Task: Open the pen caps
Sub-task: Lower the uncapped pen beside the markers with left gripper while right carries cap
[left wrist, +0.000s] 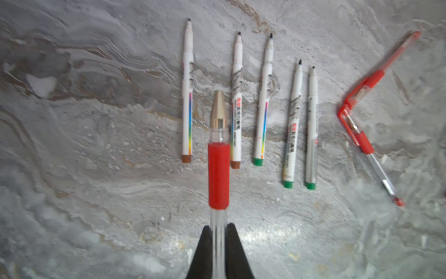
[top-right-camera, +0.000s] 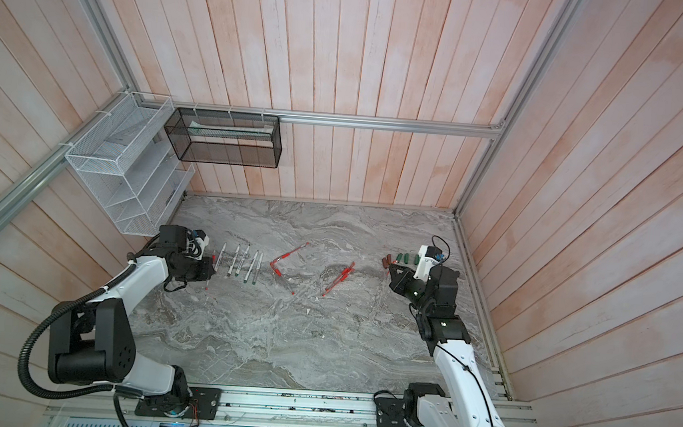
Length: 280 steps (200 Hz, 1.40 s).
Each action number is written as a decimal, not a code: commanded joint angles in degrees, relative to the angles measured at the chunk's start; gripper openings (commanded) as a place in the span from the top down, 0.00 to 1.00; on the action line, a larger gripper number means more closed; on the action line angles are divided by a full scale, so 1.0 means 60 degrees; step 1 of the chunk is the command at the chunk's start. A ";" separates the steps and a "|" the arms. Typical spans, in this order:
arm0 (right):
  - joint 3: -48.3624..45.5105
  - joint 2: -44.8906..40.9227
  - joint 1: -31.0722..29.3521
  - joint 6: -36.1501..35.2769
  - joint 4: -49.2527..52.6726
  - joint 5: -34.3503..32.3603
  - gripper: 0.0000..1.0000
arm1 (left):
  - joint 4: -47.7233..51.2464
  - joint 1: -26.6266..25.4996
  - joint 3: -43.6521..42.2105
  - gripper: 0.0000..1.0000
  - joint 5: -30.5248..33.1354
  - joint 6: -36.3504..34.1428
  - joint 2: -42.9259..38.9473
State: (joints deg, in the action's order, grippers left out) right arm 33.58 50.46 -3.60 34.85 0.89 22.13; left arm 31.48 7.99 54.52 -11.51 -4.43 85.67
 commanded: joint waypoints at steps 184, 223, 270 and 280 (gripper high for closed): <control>-0.0562 -0.0216 0.0197 -0.0872 0.1480 0.0018 1.00 | -0.1085 0.0934 0.2734 1.00 0.2125 -0.1560 0.4309; -0.0579 -0.0348 0.0196 -0.0948 0.1839 -0.0217 1.00 | -0.1097 0.1099 0.2778 0.99 0.2356 -0.1586 0.4537; -0.0497 -0.0305 0.0209 -0.1128 0.2357 -0.0418 1.00 | -0.1248 0.1151 0.2742 0.72 0.2636 -0.1729 0.4474; -0.0516 -0.0332 0.0208 -0.1172 0.2354 -0.0462 1.00 | -0.1266 0.1158 0.2757 0.67 0.2636 -0.1767 0.4461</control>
State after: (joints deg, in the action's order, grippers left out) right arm 30.48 48.86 -2.61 29.30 12.60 20.95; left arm 23.88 13.78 70.57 2.46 -15.11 111.26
